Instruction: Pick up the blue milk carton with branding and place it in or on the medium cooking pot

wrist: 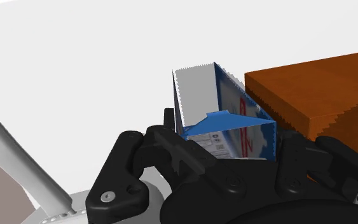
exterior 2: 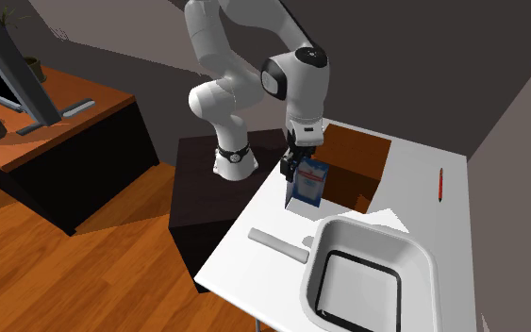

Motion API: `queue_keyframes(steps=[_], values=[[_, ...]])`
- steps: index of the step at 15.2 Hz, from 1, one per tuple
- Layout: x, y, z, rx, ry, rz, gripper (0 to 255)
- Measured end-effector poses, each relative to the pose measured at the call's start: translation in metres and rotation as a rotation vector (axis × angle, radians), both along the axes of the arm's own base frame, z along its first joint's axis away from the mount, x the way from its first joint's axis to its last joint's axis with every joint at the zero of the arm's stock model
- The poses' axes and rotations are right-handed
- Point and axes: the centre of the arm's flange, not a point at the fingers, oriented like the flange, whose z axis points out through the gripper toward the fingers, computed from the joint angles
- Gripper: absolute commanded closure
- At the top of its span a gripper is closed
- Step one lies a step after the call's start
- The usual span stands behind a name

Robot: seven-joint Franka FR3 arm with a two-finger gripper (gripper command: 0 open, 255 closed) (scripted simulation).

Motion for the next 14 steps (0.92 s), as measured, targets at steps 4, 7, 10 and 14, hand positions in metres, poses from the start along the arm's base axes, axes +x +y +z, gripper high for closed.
queue_keyframes(steps=[4,7,10,14], values=[[-0.001,0.000,0.006,0.000,0.001,0.000,255],[0.001,0.000,0.021,-0.001,0.001,0.000,255],[0.000,-0.001,0.036,-0.001,0.001,-0.001,255],[-0.001,0.000,0.057,-0.001,0.001,0.000,255]])
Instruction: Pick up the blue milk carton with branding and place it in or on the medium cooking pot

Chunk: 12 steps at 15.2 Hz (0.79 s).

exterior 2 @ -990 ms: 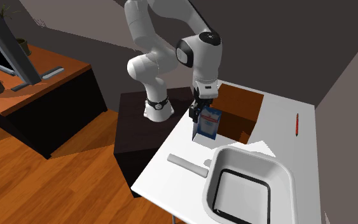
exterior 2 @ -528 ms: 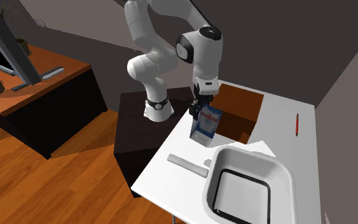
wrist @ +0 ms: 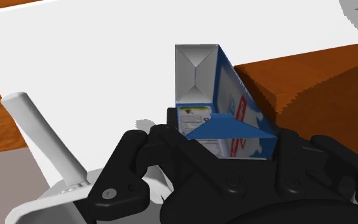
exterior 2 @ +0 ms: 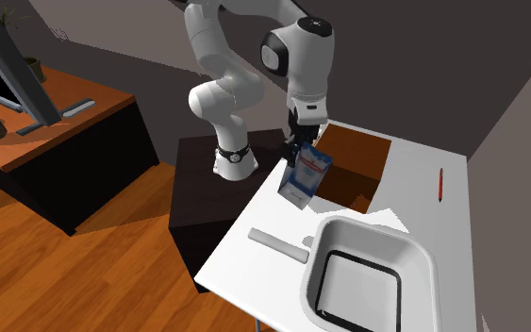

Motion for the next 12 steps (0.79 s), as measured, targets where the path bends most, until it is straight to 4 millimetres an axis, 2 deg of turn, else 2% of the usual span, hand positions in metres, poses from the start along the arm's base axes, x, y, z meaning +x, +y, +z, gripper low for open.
queue_keyframes(steps=[12], values=[[0.001,0.000,0.064,0.000,0.000,0.000,255]])
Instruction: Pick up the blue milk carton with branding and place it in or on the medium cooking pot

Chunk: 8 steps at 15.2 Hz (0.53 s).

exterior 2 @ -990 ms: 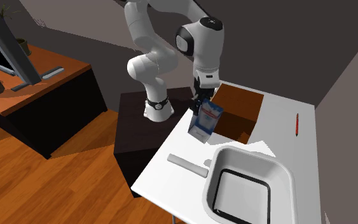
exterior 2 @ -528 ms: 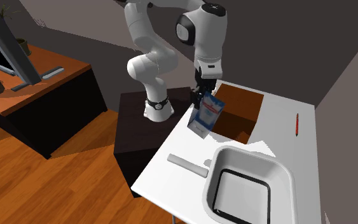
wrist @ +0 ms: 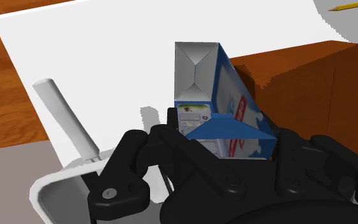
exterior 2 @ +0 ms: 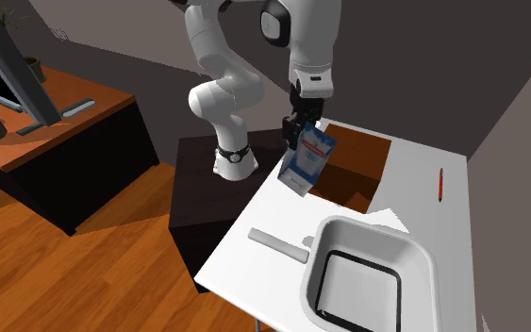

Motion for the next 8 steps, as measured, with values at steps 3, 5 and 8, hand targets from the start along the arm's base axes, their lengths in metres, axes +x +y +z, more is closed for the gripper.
queue_keyframes(steps=[3,5,8], values=[[0.001,0.001,0.015,0.000,0.000,0.000,255],[0.000,0.001,0.025,0.000,0.000,0.000,255],[-0.001,-0.001,0.042,0.000,0.000,0.000,255]])
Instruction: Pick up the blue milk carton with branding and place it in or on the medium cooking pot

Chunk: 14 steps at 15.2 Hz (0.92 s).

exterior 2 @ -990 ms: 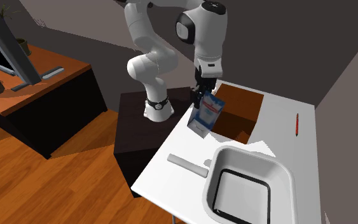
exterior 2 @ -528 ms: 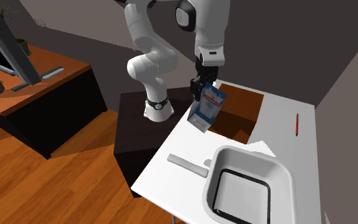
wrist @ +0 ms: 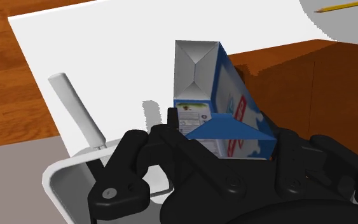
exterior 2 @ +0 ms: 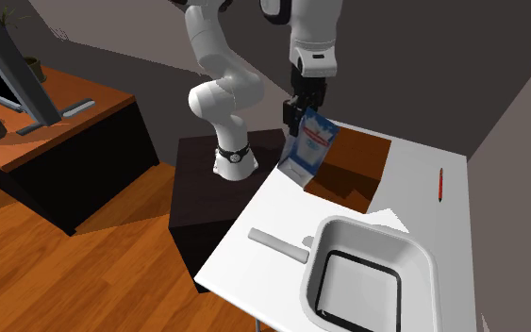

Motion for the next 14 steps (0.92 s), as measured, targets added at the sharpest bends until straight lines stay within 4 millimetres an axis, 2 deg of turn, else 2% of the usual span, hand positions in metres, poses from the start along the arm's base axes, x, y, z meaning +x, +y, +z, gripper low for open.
queue_keyframes(steps=[7,9,11,14], values=[[0.001,0.002,0.035,0.000,0.000,0.000,255],[0.016,0.000,0.042,0.000,0.000,0.000,255],[0.041,0.004,0.047,0.000,0.000,0.000,255],[0.079,-0.002,0.060,0.000,0.000,0.000,255]])
